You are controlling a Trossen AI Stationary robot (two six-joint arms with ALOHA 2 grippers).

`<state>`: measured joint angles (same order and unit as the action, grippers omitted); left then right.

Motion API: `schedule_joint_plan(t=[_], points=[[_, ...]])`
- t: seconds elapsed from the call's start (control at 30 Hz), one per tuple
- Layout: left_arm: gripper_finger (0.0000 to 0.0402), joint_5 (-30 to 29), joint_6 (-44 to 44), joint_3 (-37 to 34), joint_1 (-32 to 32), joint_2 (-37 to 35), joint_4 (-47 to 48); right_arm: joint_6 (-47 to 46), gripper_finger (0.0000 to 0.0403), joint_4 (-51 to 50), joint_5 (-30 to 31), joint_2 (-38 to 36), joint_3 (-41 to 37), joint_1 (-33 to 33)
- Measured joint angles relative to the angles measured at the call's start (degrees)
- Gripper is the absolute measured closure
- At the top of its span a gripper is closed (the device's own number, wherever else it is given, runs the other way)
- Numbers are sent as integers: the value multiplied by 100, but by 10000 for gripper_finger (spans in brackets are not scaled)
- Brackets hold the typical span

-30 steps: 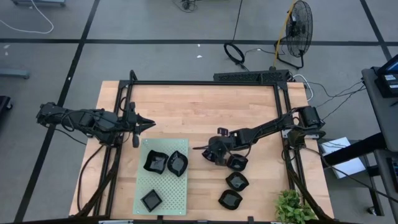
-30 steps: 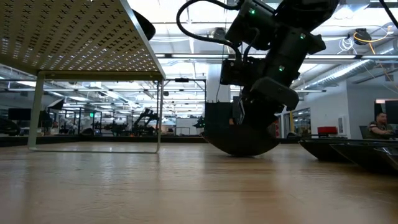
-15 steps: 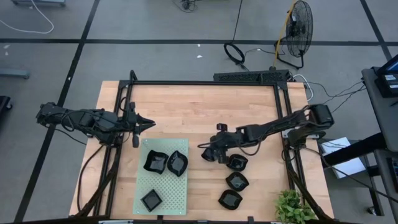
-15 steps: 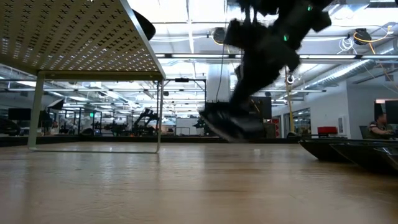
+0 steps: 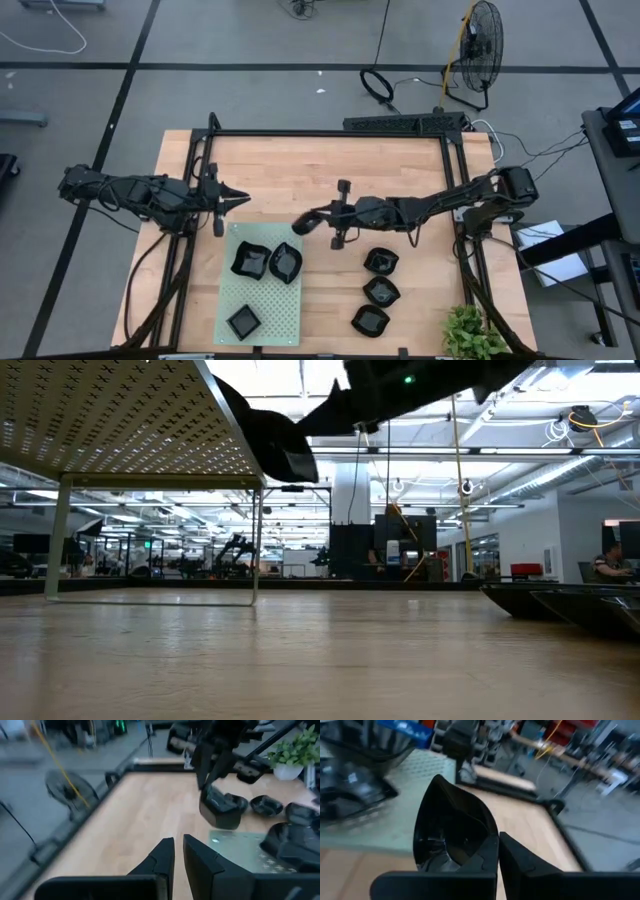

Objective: Pick & Place Mini shaped plates
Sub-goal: Stack the leaf shaped plate on top of the other leaf shaped plate on the shelf

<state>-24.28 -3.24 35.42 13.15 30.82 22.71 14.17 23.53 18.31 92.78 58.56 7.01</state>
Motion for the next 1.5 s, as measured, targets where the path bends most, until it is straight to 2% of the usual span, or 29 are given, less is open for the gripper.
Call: schedule_joint_plan(t=[0.1,0.4,0.5,0.63,0.73,0.87,1.0,1.13,1.43,1.5], points=[[355,-166,575,0,0,74,-506,365,402,754,255,211,1,-107],[355,-175,578,0,0,596,-2466,1600,402,2415,1985,533,-1,-368],[355,-437,1033,4,-2,845,-2804,1933,402,2875,2365,531,0,-456],[355,-1634,2148,2,-4,1213,-2877,1911,403,2882,2365,537,1,-576],[355,-2117,2233,2,-13,1423,-2984,1939,403,2772,2322,532,1,-593],[355,-2122,2106,2,-128,1741,-3061,1552,403,2305,1699,535,1,-593],[355,-1806,1307,2,-235,2082,-3089,1348,403,2244,1152,535,1,-482],[355,-1469,958,2,-299,2423,-3227,1485,403,2368,1166,535,1,-377],[355,-1467,1055,2,-295,2860,-3180,1533,403,2596,1200,533,3,-397],[355,-1492,793,2,-326,2858,-3192,1536,403,2594,1216,533,3,-410]])
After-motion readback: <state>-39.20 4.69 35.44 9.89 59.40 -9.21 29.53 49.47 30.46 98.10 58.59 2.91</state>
